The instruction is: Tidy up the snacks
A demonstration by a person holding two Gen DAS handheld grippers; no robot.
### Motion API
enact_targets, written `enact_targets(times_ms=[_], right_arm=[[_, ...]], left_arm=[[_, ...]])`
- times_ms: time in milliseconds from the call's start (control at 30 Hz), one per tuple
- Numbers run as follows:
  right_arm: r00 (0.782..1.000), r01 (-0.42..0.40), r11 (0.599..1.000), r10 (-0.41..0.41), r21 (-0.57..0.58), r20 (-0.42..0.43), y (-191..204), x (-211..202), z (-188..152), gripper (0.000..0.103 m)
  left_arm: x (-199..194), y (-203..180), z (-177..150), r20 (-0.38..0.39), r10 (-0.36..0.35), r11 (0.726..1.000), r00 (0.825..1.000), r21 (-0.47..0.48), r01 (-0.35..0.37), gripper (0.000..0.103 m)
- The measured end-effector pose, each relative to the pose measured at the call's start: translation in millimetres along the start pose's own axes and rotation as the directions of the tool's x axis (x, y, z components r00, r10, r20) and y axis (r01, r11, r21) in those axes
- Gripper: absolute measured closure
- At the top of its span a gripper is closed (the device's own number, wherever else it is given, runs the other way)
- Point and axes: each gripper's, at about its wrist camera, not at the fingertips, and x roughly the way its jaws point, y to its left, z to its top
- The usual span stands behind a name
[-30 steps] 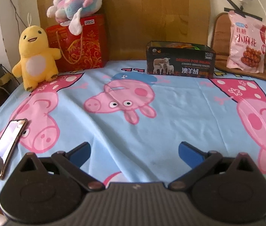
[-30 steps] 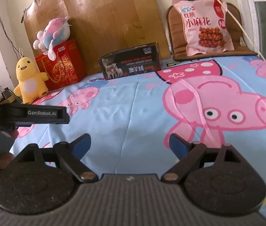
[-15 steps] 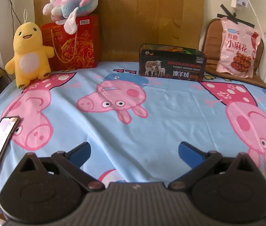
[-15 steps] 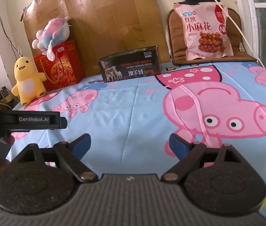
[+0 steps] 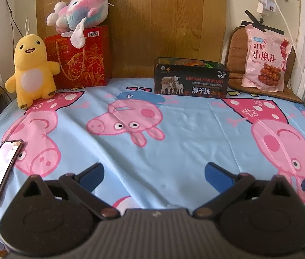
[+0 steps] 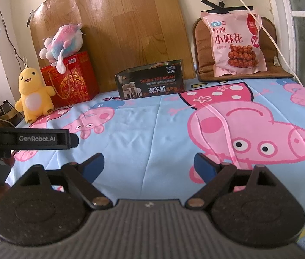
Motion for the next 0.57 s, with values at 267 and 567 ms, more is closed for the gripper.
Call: enact_targets(times_ms=[267, 567], right_arm=[[1.000, 0.000, 1.000, 0.000, 0.002, 0.003, 0.1, -0.8, -0.8, 0.011], [1.000, -0.001, 1.000, 0.001, -0.013, 0.007, 3.9, -3.7, -2.8, 0.011]], left_arm=[[-1.6, 2.3, 0.3, -0.001, 0.000, 1.000, 1.000, -0.008, 0.000, 0.000], [-4.8, -0.5, -2.7, 0.006, -0.004, 1.000, 1.000, 0.002, 0.004, 0.000]])
